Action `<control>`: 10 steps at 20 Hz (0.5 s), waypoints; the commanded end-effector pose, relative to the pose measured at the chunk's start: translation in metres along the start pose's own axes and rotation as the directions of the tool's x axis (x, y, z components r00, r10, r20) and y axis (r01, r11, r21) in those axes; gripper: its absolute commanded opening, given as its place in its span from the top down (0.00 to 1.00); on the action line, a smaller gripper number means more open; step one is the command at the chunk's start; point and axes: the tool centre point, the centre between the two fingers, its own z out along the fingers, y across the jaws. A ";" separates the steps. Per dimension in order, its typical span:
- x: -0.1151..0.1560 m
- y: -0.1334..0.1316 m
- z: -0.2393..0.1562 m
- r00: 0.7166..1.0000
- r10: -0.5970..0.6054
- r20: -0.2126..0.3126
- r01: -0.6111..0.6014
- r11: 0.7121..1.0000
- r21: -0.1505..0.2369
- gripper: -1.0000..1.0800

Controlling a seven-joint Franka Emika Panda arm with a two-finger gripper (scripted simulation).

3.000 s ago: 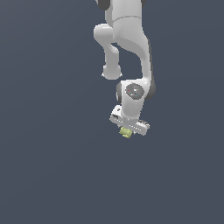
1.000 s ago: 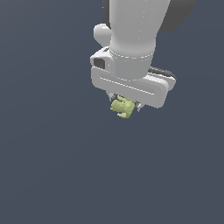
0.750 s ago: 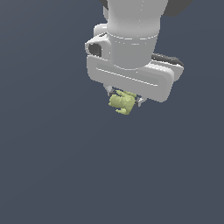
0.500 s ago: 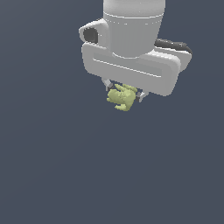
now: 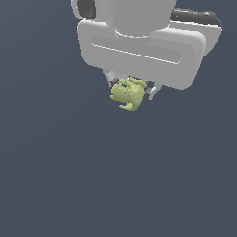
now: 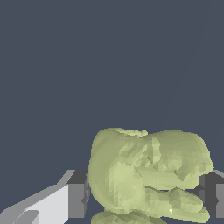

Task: Pick up the object and move it to a goal position.

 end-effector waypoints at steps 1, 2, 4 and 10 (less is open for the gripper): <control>0.002 0.000 -0.007 1.000 0.000 0.000 0.000 1.000 0.000 1.00; 0.003 0.000 -0.009 1.000 0.000 0.000 0.000 1.000 0.000 1.00; 0.005 0.000 -0.013 1.000 0.000 0.000 0.000 1.000 0.000 1.00; 0.008 -0.001 -0.020 1.000 0.000 0.000 0.000 1.000 0.000 1.00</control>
